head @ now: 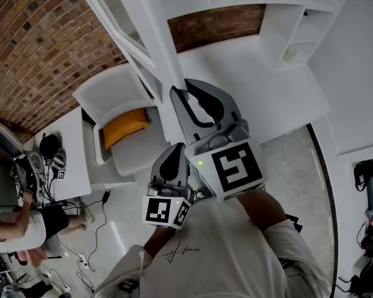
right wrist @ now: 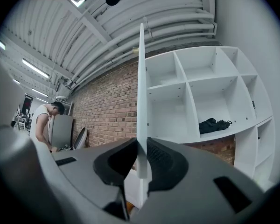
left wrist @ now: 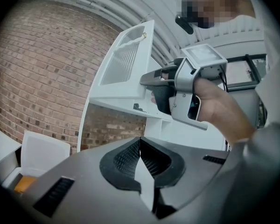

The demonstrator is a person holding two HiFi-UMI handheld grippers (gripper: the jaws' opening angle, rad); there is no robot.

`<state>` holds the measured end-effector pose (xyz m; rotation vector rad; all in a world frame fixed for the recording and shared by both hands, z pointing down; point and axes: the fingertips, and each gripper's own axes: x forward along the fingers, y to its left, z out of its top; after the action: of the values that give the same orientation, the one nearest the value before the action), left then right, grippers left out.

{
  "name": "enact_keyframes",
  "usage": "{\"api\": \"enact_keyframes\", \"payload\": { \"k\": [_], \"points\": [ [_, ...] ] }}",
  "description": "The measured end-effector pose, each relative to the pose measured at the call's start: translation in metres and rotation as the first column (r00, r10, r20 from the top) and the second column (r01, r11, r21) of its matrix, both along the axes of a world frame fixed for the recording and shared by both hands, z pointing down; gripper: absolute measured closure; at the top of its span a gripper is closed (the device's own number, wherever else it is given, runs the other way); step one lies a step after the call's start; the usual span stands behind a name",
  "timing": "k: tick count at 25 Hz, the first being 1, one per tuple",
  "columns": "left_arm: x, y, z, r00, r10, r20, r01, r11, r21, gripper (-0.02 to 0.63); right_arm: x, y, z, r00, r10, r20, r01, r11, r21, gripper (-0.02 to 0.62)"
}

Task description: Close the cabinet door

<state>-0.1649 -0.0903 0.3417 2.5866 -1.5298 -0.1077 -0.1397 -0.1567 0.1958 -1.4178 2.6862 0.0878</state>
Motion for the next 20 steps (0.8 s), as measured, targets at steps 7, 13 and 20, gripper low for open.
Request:
{"api": "enact_keyframes", "payload": {
  "k": [7, 13, 20],
  "points": [
    [0.008, -0.013, -0.002, 1.000, 0.003, -0.002, -0.003, 1.000, 0.001, 0.591, 0.009, -0.009, -0.001, 1.000, -0.029, 0.001, 0.029, 1.000, -0.004, 0.526],
    [0.013, -0.023, -0.003, 1.000, 0.009, 0.002, -0.009, 1.000, 0.004, 0.591, 0.021, -0.021, 0.001, 1.000, -0.023, -0.006, 0.023, 1.000, -0.004, 0.525],
    [0.026, -0.035, -0.004, 1.000, 0.028, 0.008, -0.028, 1.000, 0.010, 0.591, 0.031, -0.031, 0.003, 0.999, -0.053, -0.013, 0.053, 0.999, 0.008, 0.525]
  ]
}}
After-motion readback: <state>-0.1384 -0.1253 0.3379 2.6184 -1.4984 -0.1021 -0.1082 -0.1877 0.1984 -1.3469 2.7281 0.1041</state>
